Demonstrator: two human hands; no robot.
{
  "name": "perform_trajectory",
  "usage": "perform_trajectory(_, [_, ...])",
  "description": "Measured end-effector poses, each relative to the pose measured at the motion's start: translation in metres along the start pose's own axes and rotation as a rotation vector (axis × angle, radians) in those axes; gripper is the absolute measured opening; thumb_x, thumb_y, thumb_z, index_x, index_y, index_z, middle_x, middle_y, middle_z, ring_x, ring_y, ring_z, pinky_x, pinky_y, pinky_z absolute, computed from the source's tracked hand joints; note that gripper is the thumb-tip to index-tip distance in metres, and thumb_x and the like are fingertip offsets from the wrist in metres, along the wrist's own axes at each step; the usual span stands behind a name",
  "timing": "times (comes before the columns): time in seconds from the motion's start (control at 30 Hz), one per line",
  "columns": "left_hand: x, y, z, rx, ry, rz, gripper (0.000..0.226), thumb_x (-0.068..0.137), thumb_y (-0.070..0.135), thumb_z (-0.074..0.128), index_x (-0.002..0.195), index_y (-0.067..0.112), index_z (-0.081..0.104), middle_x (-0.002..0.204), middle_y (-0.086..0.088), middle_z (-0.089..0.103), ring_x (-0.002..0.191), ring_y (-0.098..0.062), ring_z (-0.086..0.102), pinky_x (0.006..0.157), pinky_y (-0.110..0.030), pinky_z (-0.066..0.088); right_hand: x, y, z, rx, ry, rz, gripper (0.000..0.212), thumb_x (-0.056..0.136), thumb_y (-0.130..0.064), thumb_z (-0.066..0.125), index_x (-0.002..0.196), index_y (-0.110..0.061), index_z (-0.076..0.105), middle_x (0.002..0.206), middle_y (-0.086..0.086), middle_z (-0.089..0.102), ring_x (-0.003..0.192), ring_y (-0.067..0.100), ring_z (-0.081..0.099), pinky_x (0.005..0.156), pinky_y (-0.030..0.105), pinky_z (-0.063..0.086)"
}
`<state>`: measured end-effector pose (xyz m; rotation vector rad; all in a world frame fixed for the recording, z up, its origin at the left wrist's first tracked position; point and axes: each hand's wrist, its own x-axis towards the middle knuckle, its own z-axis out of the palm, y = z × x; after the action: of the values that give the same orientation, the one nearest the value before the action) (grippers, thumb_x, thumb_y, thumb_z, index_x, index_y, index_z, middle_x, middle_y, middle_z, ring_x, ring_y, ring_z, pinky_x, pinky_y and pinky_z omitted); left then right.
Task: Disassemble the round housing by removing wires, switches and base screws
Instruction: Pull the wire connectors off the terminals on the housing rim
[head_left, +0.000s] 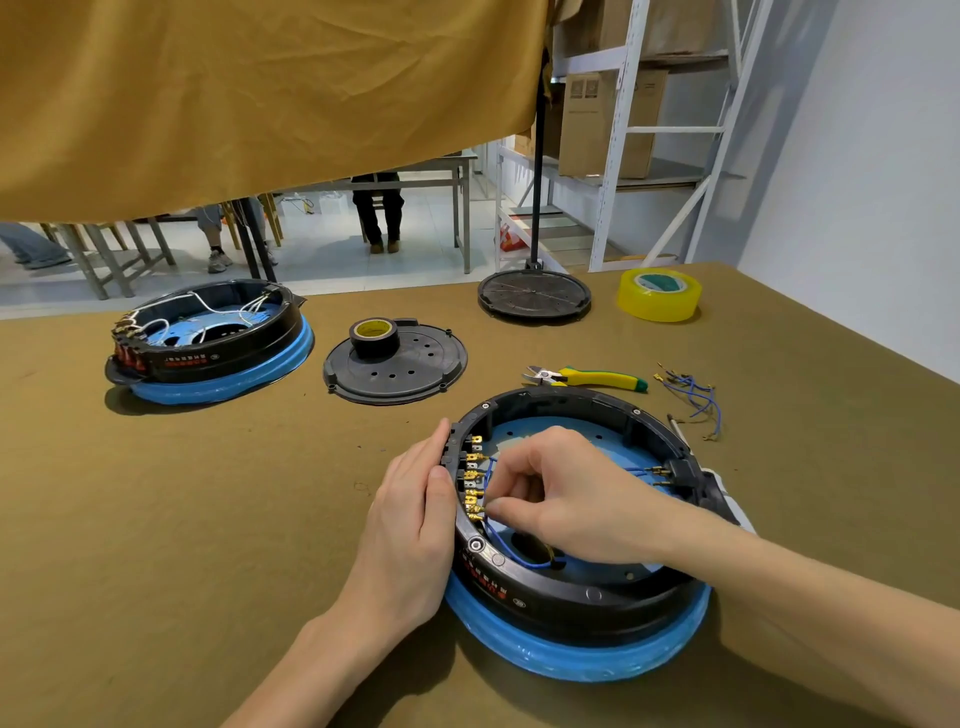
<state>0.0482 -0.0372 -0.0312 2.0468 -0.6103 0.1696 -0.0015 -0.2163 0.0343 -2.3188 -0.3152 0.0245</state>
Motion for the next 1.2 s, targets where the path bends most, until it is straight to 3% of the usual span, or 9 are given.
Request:
perform_trajectory(0.13, [0.0001, -0.001, -0.0004, -0.002, -0.003, 0.0, 0.059, 0.102, 0.044, 0.025, 0.158, 0.026, 0.033, 0.151, 0.022, 0.038, 0.134, 0.028, 0.024, 0.102, 0.007, 0.015, 0.0, -0.0015, -0.0009, 0.001, -0.007, 0.012, 0.017, 0.093, -0.016, 0.071, 0.079, -0.026, 0.071, 0.068, -0.007, 0.067, 0.059, 0.001, 0.058, 0.058, 0.017, 0.045])
perform_trajectory(0.43, [0.0003, -0.0031, -0.0002, 0.019, 0.004, 0.026, 0.059, 0.103, 0.044, 0.025, 0.158, 0.025, 0.033, 0.15, 0.024, 0.037, 0.132, 0.031, 0.022, 0.101, 0.007, 0.014, 0.0006, -0.0002, -0.0004, 0.017, -0.017, 0.021, 0.017, 0.093, -0.014, 0.071, 0.079, -0.024, 0.072, 0.066, -0.008, 0.067, 0.059, 0.002, 0.058, 0.057, 0.017, 0.045])
perform_trajectory(0.6, [0.0002, -0.0036, -0.0003, 0.025, 0.006, 0.038, 0.058, 0.103, 0.043, 0.026, 0.158, 0.025, 0.033, 0.149, 0.025, 0.039, 0.134, 0.026, 0.026, 0.102, 0.006, 0.017, 0.0003, 0.0021, -0.0019, 0.028, -0.03, 0.013, 0.013, 0.093, -0.014, 0.07, 0.081, -0.019, 0.074, 0.068, -0.004, 0.068, 0.059, 0.002, 0.058, 0.058, 0.018, 0.045])
perform_trajectory(0.7, [0.0002, -0.0036, -0.0006, 0.018, 0.005, 0.037, 0.057, 0.103, 0.043, 0.026, 0.157, 0.026, 0.033, 0.148, 0.025, 0.04, 0.135, 0.023, 0.028, 0.103, 0.004, 0.018, -0.0009, 0.0036, -0.0013, 0.0, 0.001, 0.009, 0.018, 0.092, -0.015, 0.071, 0.078, -0.024, 0.072, 0.069, 0.0, 0.07, 0.057, 0.003, 0.057, 0.057, 0.02, 0.045])
perform_trajectory(1.0, [0.0016, -0.0028, 0.0008, 0.019, 0.002, 0.033, 0.059, 0.102, 0.043, 0.026, 0.157, 0.024, 0.035, 0.15, 0.022, 0.04, 0.133, 0.027, 0.025, 0.103, 0.006, 0.016, -0.0012, 0.0057, -0.0051, 0.075, 0.008, 0.025, 0.01, 0.092, -0.016, 0.071, 0.084, -0.014, 0.074, 0.065, -0.003, 0.067, 0.057, 0.003, 0.057, 0.057, 0.02, 0.045])
perform_trajectory(1.2, [0.0025, -0.0005, -0.0003, -0.024, -0.014, 0.019, 0.059, 0.101, 0.044, 0.026, 0.156, 0.026, 0.036, 0.15, 0.021, 0.042, 0.135, 0.024, 0.028, 0.106, 0.001, 0.019, -0.0002, 0.0062, -0.0097, 0.162, 0.292, -0.02, 0.008, 0.097, -0.017, 0.067, 0.091, -0.014, 0.071, 0.071, 0.001, 0.066, 0.063, 0.008, 0.057, 0.063, 0.027, 0.049])
